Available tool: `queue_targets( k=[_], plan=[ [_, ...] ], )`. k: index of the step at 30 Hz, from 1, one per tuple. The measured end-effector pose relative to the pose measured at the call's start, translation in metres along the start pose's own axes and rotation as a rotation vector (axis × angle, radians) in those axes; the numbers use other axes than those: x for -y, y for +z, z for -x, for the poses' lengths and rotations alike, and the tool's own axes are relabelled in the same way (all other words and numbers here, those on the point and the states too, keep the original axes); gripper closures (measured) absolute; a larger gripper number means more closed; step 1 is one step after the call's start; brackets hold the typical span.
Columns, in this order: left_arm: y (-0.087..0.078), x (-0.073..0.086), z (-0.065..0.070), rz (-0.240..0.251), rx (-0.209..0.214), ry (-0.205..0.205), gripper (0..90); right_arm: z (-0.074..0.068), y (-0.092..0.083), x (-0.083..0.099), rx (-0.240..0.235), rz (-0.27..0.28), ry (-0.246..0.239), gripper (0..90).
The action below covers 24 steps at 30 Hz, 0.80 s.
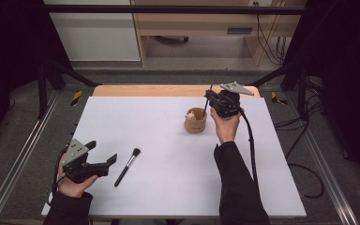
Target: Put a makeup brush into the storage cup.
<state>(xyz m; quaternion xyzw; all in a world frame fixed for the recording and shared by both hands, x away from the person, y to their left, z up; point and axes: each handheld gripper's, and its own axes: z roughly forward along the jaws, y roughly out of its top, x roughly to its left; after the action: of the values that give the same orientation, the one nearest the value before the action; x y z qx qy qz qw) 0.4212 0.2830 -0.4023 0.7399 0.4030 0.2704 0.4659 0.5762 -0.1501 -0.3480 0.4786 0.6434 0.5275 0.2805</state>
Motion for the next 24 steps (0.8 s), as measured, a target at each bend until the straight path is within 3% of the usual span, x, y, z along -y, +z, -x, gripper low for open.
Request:
queue_targets(
  k=[13, 24],
  plan=[
    [-0.002, -0.001, 0.000, 0.011, 0.013, 0.004, 8.0, -0.002, 0.014, 0.002, -0.003, 0.004, -0.004, 85.2],
    [-0.003, -0.002, 0.001, 0.024, 0.019, 0.009, 8.0, 0.002, 0.026, 0.010, 0.009, -0.033, -0.010, 85.2]
  ],
)
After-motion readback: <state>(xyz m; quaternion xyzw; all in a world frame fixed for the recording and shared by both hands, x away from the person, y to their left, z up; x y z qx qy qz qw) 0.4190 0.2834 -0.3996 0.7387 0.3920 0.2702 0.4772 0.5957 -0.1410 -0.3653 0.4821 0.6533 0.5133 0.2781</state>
